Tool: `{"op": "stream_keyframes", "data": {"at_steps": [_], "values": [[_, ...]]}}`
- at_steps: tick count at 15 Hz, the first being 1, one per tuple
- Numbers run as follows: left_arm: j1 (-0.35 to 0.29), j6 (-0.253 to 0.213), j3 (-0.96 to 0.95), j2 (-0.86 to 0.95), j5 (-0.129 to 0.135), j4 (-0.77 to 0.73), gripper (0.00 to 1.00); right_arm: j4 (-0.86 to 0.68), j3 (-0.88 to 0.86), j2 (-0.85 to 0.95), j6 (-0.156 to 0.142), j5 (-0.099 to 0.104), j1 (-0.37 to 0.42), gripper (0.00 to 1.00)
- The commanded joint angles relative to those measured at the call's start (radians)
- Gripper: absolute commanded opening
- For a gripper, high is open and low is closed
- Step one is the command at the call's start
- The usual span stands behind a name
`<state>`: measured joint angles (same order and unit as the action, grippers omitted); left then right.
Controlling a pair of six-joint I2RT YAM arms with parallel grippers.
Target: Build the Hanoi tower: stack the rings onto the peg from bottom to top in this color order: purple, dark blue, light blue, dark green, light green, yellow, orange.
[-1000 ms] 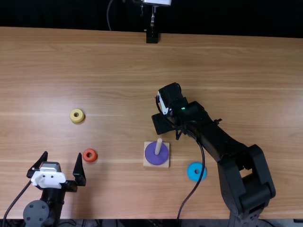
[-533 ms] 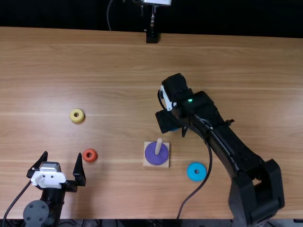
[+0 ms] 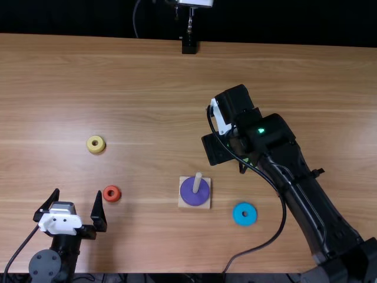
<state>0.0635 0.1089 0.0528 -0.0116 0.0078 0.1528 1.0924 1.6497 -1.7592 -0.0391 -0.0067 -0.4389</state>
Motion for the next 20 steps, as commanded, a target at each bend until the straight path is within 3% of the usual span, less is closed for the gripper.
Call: {"op": "stream_keyframes", "data": {"at_steps": [1,5,14,20], "values": [[-0.011,-0.004,-0.047,0.012,0.012,0.020,1.00,0.019,0.050,0.049,0.002,0.001,-0.012,0.00],[-0.011,-0.004,-0.047,0.012,0.012,0.022,1.00,0.056,0.078,0.116,0.000,-0.004,-0.027,0.00],[-0.011,-0.004,-0.047,0.012,0.012,0.020,1.00,0.102,0.087,0.118,-0.012,-0.008,-0.175,0.00],[-0.011,-0.004,-0.047,0.012,0.012,0.020,1.00,0.144,0.081,0.119,-0.014,-0.008,-0.207,0.00]]}}
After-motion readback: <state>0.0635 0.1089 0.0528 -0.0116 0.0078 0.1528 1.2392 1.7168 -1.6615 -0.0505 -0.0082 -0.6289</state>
